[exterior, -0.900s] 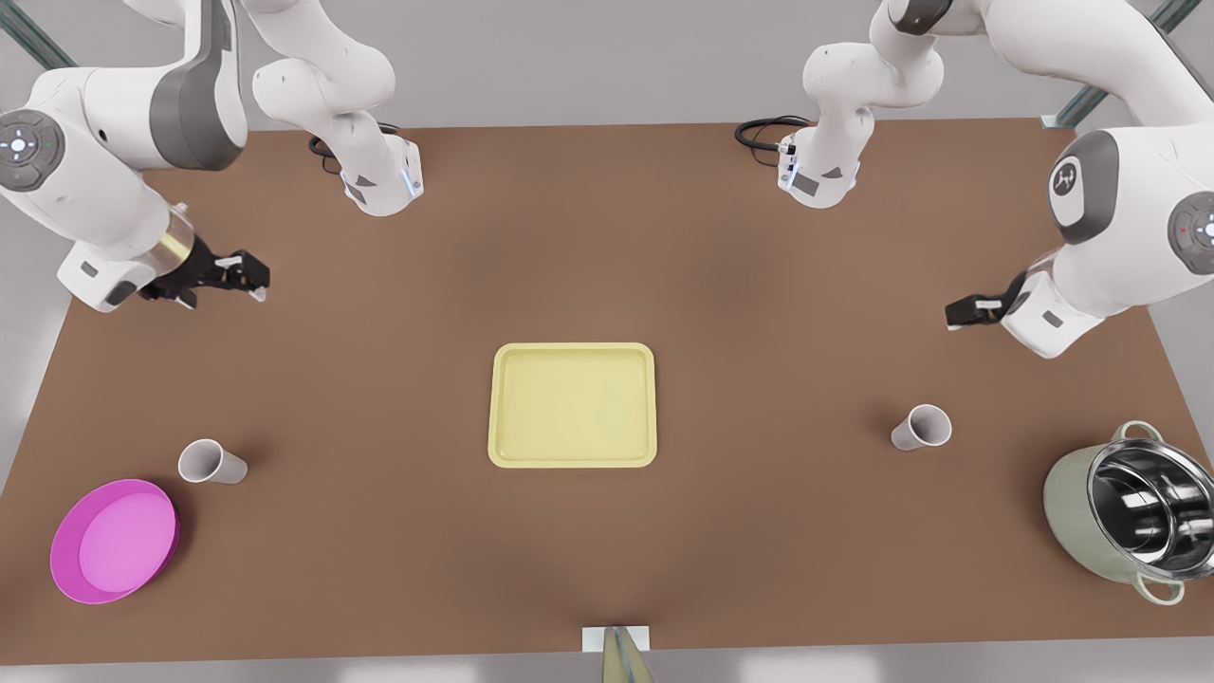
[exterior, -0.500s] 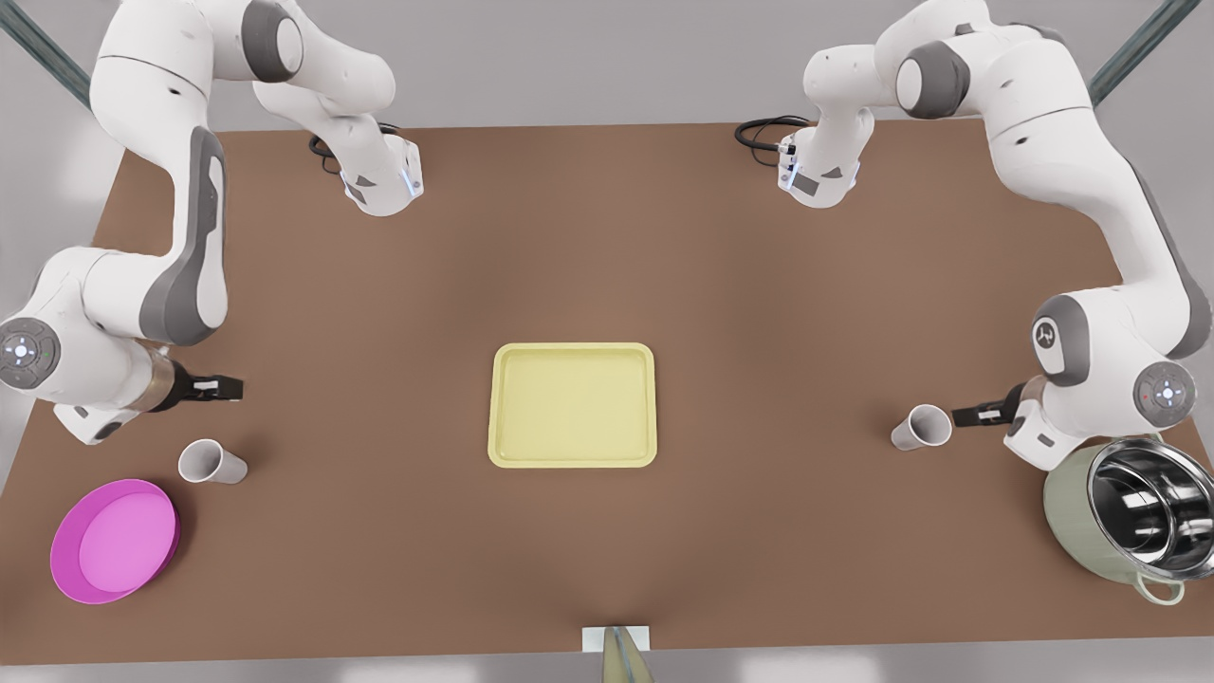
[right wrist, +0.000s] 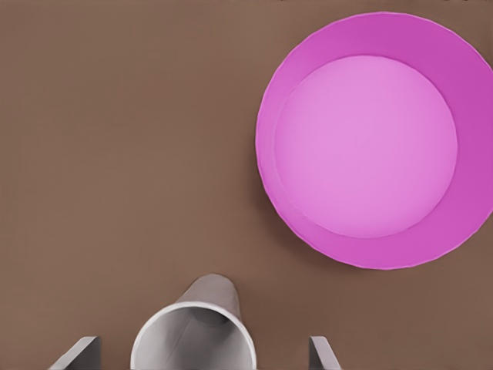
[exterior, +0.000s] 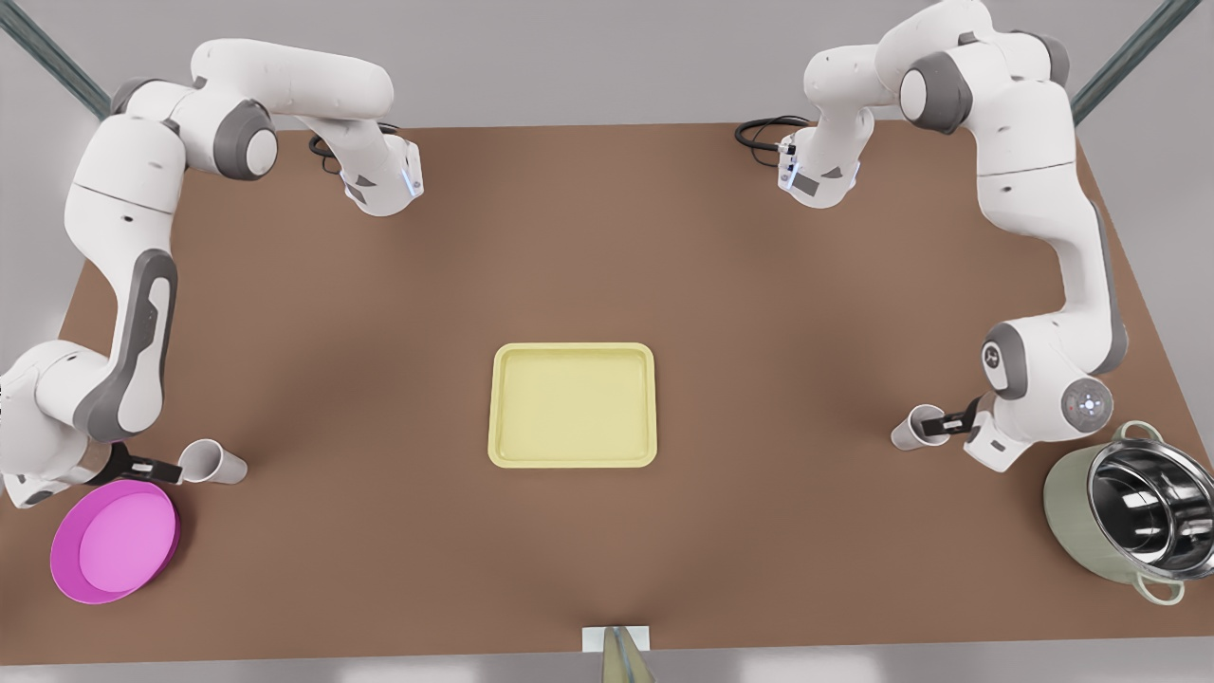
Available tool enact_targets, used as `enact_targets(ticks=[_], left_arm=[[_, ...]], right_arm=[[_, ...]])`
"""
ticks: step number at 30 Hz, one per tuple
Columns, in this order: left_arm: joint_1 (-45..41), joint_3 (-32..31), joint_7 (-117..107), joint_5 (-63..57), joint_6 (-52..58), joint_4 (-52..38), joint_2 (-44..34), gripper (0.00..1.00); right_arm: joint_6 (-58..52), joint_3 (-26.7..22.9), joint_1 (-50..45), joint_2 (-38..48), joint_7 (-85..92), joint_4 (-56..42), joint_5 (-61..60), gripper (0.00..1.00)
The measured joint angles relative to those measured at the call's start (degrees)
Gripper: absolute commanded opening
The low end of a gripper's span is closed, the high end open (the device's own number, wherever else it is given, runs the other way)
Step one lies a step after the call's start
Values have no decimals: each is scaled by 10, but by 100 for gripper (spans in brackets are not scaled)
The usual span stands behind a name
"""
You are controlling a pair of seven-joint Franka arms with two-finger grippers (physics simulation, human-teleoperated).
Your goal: Use both arms to respectively pick up the white IKEA cups from the middle-left and middle-right positions, then place the white IKEA cups onto the middle-middle tray, ensuring that the cups remain upright and do not tip over
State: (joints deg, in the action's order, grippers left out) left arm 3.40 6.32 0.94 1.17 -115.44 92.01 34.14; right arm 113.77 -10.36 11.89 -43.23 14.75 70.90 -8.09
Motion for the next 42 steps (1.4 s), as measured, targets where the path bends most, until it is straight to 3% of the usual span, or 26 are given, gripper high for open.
enact_targets(ticks=[3,4,6,7,12,14,20,24,29,31,37,42], left_arm=[[5,0,0,0,-13,1,17,98],[7,0,0,0,-16,1,22,88],[9,0,0,0,-22,1,27,42],[11,0,0,-1,-23,1,27,35],[11,0,-4,-2,-28,1,38,32],[10,0,-5,1,-29,1,38,21],[8,-5,-11,8,-30,0,14,21],[3,-94,-44,19,-16,-38,12,21],[-5,-243,-119,54,8,-62,10,21],[-30,-268,-150,46,12,-63,12,21],[-136,-276,-249,2,-31,-66,35,21],[-192,-275,-321,-16,-85,-73,58,21]], right_arm=[[14,1,1,-2,8,22,-5,100],[17,1,1,-2,11,28,-6,100],[22,2,1,-2,16,35,-7,100],[25,2,2,-2,18,39,-7,100],[33,2,4,5,27,61,-8,100],[35,1,4,7,30,70,-8,100],[50,1,10,-1,37,98,-7,100],[65,1,13,-11,41,108,-9,95],[79,1,15,-19,47,108,-10,41],[81,2,14,-18,54,108,-14,21],[70,6,-24,11,66,108,-8,21],[35,37,-140,69,75,102,-9,21]])
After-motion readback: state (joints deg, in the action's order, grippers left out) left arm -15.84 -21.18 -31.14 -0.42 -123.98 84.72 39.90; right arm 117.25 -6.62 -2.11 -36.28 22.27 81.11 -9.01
